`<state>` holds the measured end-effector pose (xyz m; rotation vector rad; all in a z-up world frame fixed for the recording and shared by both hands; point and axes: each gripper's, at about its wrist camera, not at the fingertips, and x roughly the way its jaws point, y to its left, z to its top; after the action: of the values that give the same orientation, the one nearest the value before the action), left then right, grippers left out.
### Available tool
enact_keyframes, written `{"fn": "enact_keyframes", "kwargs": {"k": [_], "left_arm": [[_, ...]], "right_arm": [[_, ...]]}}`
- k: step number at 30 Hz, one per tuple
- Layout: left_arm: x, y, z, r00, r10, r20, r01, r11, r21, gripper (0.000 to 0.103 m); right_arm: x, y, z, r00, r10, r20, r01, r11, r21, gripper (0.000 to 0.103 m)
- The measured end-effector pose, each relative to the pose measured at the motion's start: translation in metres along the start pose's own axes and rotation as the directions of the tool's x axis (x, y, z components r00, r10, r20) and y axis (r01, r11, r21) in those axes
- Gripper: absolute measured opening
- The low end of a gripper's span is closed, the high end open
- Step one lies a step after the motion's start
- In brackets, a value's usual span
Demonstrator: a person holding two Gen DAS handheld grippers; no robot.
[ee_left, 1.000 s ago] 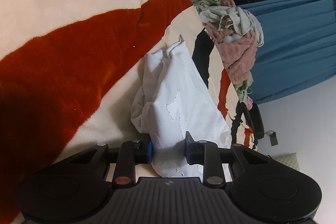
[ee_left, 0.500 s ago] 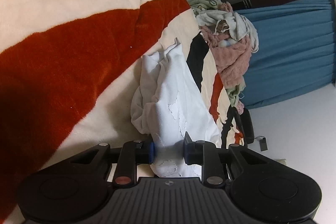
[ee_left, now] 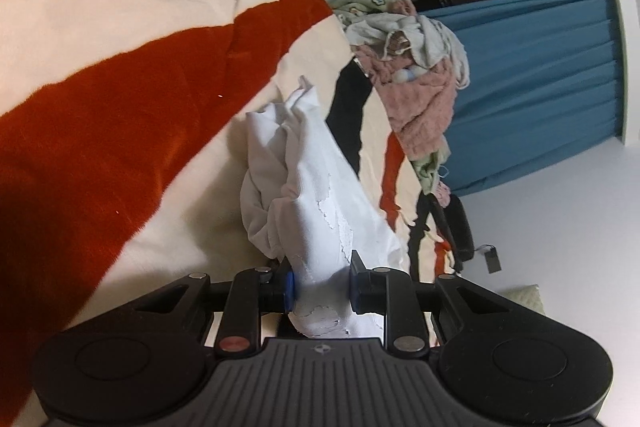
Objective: Fold clothes
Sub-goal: 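Grasp the folded T-shirt with both grippers and fold it in half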
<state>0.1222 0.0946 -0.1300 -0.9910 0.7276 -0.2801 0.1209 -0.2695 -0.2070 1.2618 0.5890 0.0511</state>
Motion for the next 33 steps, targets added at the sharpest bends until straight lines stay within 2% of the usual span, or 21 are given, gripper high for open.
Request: {"fn": "enact_keyframes", "kwargs": {"k": [4, 7, 12, 14, 16, 18, 22, 24, 27, 30, 33], "left_arm": [[-0.012, -0.014, -0.004, 0.998, -0.056, -0.008, 0.056, 0.998, 0.023, 0.025], [-0.017, -0.037, -0.006, 0.995, -0.104, -0.010, 0.104, 0.993, 0.049, 0.025], [0.009, -0.098, 0.002, 0.989, -0.131, -0.071, 0.135, 0.989, 0.054, 0.025], [0.032, -0.131, 0.006, 0.986, -0.132, -0.101, 0.141, 0.986, 0.092, 0.025], [0.067, -0.171, 0.008, 0.984, -0.100, -0.151, 0.124, 0.980, 0.159, 0.024], [0.104, -0.208, 0.010, 0.978, -0.067, -0.198, 0.110, 0.971, 0.214, 0.024], [0.180, -0.280, 0.013, 0.970, -0.076, -0.230, 0.145, 0.943, 0.300, 0.024], [0.213, -0.312, 0.011, 0.967, -0.105, -0.231, 0.183, 0.920, 0.347, 0.024], [0.258, -0.351, 0.004, 0.961, -0.152, -0.230, 0.240, 0.873, 0.425, 0.025], [0.293, -0.338, -0.020, 0.966, -0.114, -0.232, 0.217, 0.848, 0.484, 0.025], [0.327, -0.323, -0.045, 0.969, -0.071, -0.236, 0.192, 0.818, 0.542, 0.025]], "right_arm": [[-0.022, 0.013, 0.000, 0.999, 0.024, 0.048, -0.022, 0.999, -0.049, 0.020], [-0.041, 0.025, 0.007, 0.994, 0.057, 0.089, -0.054, 0.998, -0.038, 0.020], [-0.063, 0.054, 0.041, 0.983, 0.077, 0.166, -0.072, 0.997, -0.035, 0.019], [-0.066, 0.065, 0.066, 0.977, 0.075, 0.201, -0.069, 0.997, -0.035, 0.019], [-0.068, 0.075, 0.094, 0.969, 0.069, 0.238, -0.062, 0.997, -0.037, 0.019], [-0.066, 0.084, 0.130, 0.962, 0.053, 0.267, -0.040, 0.998, -0.055, 0.019], [-0.059, 0.105, 0.210, 0.946, 0.035, 0.321, 0.005, 0.992, -0.123, 0.019], [-0.057, 0.115, 0.245, 0.933, 0.051, 0.356, 0.005, 0.988, -0.155, 0.019], [-0.058, 0.126, 0.286, 0.900, 0.078, 0.429, 0.026, 0.972, -0.231, 0.019], [-0.052, 0.110, 0.307, 0.880, 0.081, 0.467, 0.057, 0.960, -0.274, 0.020], [-0.029, 0.066, 0.303, 0.892, -0.013, 0.452, 0.141, 0.957, -0.252, 0.020]]}}
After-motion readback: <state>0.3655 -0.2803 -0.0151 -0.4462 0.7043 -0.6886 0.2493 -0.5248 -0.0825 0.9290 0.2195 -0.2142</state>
